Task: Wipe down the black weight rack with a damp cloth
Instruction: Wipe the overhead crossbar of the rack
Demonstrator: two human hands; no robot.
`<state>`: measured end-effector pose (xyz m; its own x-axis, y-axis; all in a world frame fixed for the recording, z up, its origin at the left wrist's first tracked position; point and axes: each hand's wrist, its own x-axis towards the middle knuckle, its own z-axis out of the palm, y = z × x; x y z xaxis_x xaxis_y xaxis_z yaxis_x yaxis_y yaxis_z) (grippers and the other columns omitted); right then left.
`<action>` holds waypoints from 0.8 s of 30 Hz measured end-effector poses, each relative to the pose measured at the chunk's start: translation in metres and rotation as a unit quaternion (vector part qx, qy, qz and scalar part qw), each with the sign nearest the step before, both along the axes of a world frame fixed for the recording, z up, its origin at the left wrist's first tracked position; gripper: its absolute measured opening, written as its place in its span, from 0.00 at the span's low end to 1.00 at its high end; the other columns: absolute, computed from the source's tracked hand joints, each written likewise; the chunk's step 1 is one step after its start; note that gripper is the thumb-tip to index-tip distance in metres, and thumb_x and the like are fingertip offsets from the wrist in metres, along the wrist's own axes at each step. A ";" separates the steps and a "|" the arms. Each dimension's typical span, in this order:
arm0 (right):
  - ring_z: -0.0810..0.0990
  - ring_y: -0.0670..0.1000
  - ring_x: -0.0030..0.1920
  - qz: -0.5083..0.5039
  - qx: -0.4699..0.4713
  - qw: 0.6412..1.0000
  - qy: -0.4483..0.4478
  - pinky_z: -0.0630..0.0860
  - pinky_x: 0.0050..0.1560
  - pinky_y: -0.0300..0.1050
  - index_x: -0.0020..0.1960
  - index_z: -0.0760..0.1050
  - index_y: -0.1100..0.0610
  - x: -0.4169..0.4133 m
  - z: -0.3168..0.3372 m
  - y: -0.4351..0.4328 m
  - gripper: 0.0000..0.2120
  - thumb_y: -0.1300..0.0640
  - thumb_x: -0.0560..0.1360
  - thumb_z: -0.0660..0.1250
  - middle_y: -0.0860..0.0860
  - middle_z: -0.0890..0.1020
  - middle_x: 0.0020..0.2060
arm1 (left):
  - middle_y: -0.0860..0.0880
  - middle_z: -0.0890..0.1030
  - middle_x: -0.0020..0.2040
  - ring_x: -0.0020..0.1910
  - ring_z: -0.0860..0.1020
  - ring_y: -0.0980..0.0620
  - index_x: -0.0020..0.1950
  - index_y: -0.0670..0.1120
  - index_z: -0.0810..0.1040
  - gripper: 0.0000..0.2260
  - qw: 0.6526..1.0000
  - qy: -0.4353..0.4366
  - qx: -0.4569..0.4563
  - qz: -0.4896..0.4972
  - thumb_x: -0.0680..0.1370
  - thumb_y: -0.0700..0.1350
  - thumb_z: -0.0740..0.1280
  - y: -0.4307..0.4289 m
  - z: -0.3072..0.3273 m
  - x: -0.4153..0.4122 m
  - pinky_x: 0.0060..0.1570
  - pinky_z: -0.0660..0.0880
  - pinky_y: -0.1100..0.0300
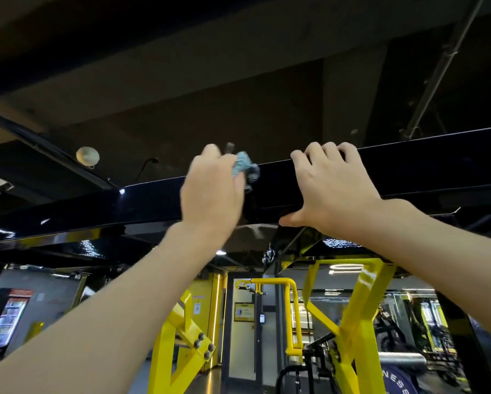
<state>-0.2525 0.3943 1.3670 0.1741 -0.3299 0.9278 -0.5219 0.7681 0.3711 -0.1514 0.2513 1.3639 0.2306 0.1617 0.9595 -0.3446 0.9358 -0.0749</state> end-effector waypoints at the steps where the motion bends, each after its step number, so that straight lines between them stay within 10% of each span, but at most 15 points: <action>1: 0.70 0.56 0.62 -0.002 0.001 1.000 -0.005 0.62 0.68 0.55 0.70 0.64 0.56 0.001 0.000 0.000 0.45 0.26 0.65 0.67 0.53 0.71 0.61 | 0.48 0.72 0.48 0.47 0.73 0.49 0.54 0.44 0.80 0.07 0.999 -0.014 -0.031 -0.001 0.81 0.44 0.65 0.011 0.000 -0.009 0.44 0.76 0.52; 17: 0.63 0.57 0.71 -0.004 0.047 0.998 -0.051 0.53 0.75 0.58 0.76 0.54 0.59 0.032 0.002 -0.021 0.55 0.25 0.63 0.68 0.55 0.66 0.69 | 0.49 0.72 0.49 0.47 0.73 0.49 0.57 0.45 0.81 0.09 0.989 -0.096 -0.105 0.035 0.79 0.44 0.67 -0.028 -0.025 0.018 0.45 0.76 0.54; 20: 0.66 0.59 0.68 -0.006 0.036 0.999 -0.034 0.58 0.73 0.61 0.75 0.56 0.59 0.038 -0.003 -0.040 0.50 0.28 0.67 0.68 0.56 0.67 0.67 | 0.47 0.71 0.49 0.48 0.73 0.46 0.55 0.43 0.79 0.08 0.999 -0.019 0.017 0.023 0.80 0.44 0.65 -0.049 -0.016 0.030 0.44 0.74 0.51; 24: 0.67 0.60 0.67 0.004 -0.002 1.000 -0.022 0.58 0.71 0.62 0.73 0.59 0.58 0.034 -0.006 -0.047 0.45 0.31 0.69 0.68 0.57 0.68 0.66 | 0.50 0.68 0.45 0.43 0.71 0.50 0.50 0.44 0.79 0.04 0.998 -0.049 -0.042 0.001 0.80 0.43 0.65 -0.018 -0.031 0.007 0.40 0.70 0.57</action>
<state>-0.2185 0.3475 1.3609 0.1356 -0.3242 0.9362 -0.5442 0.7653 0.3438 -0.1446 0.2333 1.3329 0.1357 0.2425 0.9606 -0.3331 0.9243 -0.1863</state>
